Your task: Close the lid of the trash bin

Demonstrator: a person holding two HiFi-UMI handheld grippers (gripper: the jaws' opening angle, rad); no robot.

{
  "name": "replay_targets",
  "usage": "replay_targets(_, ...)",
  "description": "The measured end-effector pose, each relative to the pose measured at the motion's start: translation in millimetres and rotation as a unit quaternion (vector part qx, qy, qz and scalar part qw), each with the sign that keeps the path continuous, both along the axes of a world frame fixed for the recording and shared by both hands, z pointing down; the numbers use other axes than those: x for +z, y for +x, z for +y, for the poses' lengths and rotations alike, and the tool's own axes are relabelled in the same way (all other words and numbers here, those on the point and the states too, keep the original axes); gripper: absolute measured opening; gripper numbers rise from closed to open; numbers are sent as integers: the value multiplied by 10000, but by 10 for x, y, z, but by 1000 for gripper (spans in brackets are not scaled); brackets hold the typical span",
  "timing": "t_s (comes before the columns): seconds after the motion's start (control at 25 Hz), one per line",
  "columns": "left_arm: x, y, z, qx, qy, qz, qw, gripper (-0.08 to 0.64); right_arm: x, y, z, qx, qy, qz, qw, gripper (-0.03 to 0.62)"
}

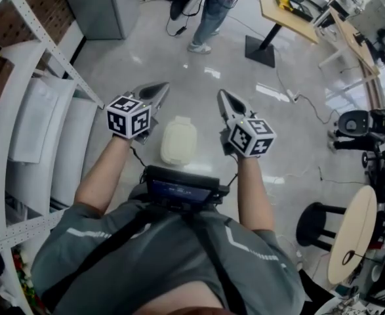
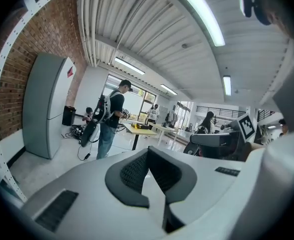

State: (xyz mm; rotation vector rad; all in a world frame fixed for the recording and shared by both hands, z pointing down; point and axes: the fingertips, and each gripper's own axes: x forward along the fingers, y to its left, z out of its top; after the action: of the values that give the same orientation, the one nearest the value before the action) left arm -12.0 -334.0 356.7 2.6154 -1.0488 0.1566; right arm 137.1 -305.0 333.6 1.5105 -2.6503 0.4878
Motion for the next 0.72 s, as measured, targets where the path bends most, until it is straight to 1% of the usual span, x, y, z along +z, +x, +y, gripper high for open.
replay_targets(0.08,-74,-57,12,-52,32,104,9999,-2,-48,56,-11,148,90,34,9998,9)
replay_targets(0.2,-221,-111,20,-213,220,178,9994,-2,-185,153,-6,244,259,-385,9986,9)
replay_targets(0.24,-271,-126,11,-265,285,176,9991,-2,-220,159,-11,233,297,-433,9983,9)
replay_targets(0.28,-311,-131,5,-282,313,176,9990,-2,-232,154,-20,227,307,-355,9986,9)
replay_targets(0.36,-371,-106,32,-176,290,181,9993,-2,-225,136,-31,235,280,-113,9993,9)
replay_targets(0.48,-456,-74,90,10,379,77,9993,-2,-298,133,-44,247,295,-202,9991,8)
replay_targets(0.56,-494,-107,80,-47,434,48,9990,-2,-368,125,-46,247,392,-153,9988,8)
replay_targets(0.64,-499,-140,74,-109,399,72,9991,-2,-422,95,-10,226,454,-108,9987,8)
replay_targets(0.72,-506,-137,94,-81,361,102,9993,-2,-469,52,30,162,518,-30,9985,6)
